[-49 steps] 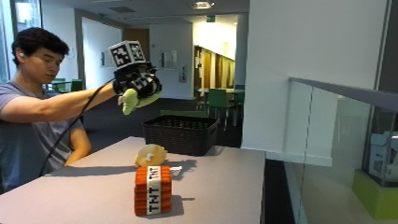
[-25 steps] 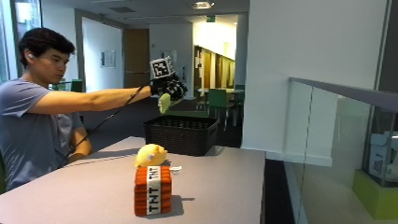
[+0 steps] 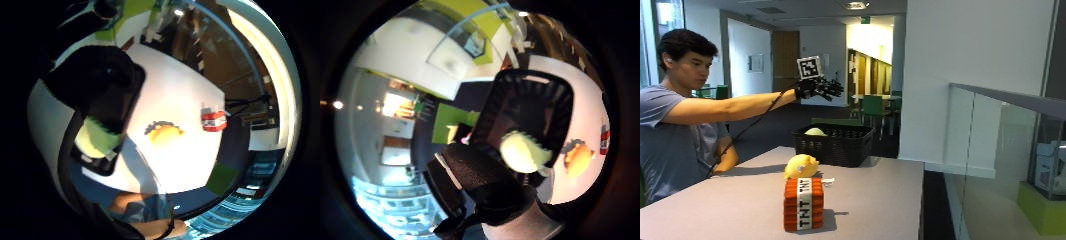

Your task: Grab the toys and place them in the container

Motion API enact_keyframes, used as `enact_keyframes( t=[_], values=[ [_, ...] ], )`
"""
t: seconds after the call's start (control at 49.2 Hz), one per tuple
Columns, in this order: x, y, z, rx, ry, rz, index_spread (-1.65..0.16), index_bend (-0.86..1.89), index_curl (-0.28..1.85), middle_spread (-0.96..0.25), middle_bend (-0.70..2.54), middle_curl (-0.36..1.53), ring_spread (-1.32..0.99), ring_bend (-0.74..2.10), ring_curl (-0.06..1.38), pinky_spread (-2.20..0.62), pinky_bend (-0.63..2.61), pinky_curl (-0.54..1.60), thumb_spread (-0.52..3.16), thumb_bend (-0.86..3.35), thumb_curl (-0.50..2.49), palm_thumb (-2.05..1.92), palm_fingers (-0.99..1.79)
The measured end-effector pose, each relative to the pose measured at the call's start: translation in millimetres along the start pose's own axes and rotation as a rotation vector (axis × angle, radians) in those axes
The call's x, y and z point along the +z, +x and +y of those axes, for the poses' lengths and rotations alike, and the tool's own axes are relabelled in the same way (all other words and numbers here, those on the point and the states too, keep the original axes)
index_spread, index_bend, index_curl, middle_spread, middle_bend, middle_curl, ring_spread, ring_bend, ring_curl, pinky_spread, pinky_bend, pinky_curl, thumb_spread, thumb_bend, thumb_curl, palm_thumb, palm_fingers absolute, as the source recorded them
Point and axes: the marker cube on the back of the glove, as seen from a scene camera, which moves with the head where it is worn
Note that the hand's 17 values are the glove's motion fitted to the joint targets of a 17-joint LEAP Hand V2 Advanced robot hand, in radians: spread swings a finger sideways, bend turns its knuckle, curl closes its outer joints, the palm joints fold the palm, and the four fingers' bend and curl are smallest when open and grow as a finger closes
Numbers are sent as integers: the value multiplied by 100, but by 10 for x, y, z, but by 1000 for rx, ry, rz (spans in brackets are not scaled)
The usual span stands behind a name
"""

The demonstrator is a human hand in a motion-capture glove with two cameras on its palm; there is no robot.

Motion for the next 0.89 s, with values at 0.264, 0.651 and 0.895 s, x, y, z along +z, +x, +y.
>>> enact_keyframes(
  t=[0.264,0.651,0.895],
  values=[
    [71,819,381,114,-16,26,-31,14,16,0,22,54,0,75,26,-2,137,42,94,-13,22,-18,-10],
    [1352,1727,931,234,-188,70,-31,12,20,1,17,48,3,53,20,4,126,36,94,-12,15,-17,-13],
    [2148,1695,1293,256,-309,69,-31,11,20,0,15,42,3,44,19,5,125,35,94,-12,13,-17,-17]
  ],
)
